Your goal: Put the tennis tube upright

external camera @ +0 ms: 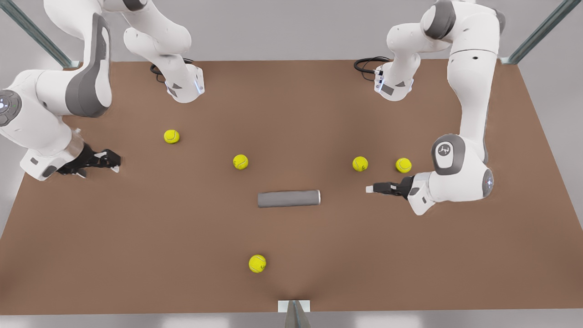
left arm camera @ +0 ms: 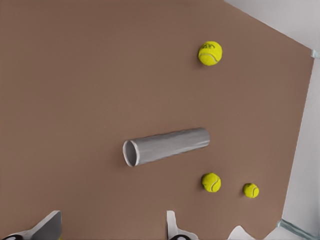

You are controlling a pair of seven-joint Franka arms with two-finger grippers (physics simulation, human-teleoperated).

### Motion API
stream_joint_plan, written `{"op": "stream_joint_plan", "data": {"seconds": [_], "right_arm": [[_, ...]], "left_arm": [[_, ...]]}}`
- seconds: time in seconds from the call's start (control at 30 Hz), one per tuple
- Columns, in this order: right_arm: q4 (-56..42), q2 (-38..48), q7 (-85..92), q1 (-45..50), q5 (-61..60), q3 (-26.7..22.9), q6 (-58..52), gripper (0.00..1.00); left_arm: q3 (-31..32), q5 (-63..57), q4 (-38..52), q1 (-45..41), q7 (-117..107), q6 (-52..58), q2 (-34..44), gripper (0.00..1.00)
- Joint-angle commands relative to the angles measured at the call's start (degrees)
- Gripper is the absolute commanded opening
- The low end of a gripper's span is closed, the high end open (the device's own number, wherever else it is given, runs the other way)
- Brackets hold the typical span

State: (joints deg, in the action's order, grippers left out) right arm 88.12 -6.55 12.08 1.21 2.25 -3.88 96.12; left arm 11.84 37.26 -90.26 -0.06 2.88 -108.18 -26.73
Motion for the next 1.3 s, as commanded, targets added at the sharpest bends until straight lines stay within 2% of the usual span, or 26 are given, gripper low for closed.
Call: {"op": "stream_joint_plan", "data": {"seconds": [0.0, 0.1, 0.23, 0.3, 0.43, 0.87, 1.27], "right_arm": [[0.0, -0.2, 0.0, 1.1, 0.0, 0.0, 0.1, 1.00], [0.1, -1.1, -0.2, 1.4, 0.0, 0.4, 0.1, 1.00], [0.2, -1.5, -0.2, 2.0, 0.0, 1.4, 0.6, 1.00], [0.2, -1.5, -0.2, 2.0, 0.0, 1.4, 0.5, 1.00], [0.1, -1.5, -0.2, 2.0, 0.0, 1.4, 0.5, 1.00], [-0.1, -1.6, -0.2, 2.0, 0.0, 1.4, 0.2, 1.00], [0.0, -1.6, -0.2, 2.0, 0.0, 1.4, 0.0, 1.00]], "left_arm": [[0.3, 2.4, 0.1, -0.2, 0.5, -0.9, -0.9, 0.99], [3.8, 3.4, 0.3, -0.3, 3.6, -6.4, -7.0, 0.99], [5.5, 5.6, -0.4, -1.3, 5.3, -10.6, -10.0, 0.99], [10.9, 6.9, -5.5, 0.7, 5.6, -17.2, -9.7, 0.99], [11.2, 16.8, -9.8, 0.7, 15.1, -21.4, -10.4, 0.98], [11.4, 38.3, -11.2, 0.1, 35.8, -23.5, -17.1, 0.97], [11.4, 42.9, -12.6, -0.9, 40.3, -23.5, -18.4, 0.97]]}}
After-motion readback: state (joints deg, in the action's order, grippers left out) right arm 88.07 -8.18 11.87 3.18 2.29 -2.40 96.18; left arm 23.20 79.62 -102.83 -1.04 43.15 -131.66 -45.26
